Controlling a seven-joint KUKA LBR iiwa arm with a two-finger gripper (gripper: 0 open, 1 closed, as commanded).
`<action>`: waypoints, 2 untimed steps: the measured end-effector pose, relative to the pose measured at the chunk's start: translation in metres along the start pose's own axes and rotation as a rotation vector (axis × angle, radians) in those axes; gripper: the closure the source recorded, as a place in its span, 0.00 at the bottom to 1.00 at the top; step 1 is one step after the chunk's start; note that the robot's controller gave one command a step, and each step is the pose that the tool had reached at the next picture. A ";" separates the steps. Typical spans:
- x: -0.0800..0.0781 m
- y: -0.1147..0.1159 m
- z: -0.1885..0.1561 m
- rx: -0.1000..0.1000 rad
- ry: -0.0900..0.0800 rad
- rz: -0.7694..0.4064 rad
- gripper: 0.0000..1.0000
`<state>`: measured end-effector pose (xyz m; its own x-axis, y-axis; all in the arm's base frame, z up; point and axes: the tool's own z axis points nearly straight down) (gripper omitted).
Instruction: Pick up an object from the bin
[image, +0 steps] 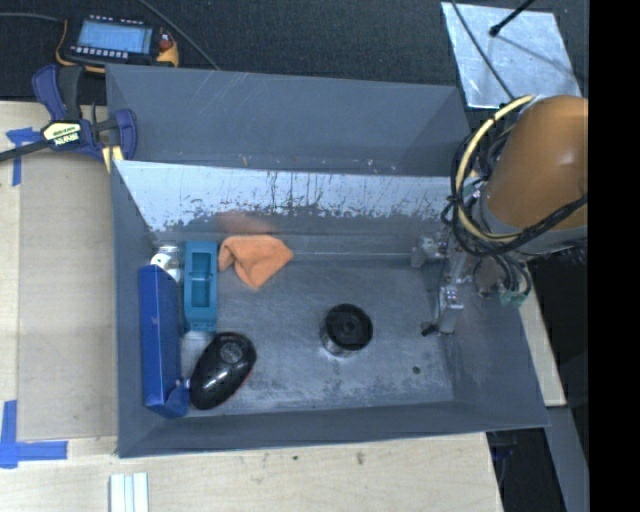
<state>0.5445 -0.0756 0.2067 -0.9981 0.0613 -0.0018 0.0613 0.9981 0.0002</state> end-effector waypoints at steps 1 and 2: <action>-0.019 0.014 0.019 0.002 -0.016 0.012 0.00; -0.048 0.041 0.058 0.000 -0.004 0.002 0.00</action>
Offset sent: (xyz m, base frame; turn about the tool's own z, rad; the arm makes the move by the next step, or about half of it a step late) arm 0.0547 0.0434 -0.0640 -0.0011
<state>0.5952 -0.0376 0.1487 -0.9980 0.0632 -0.0054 0.0632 0.9980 -0.0001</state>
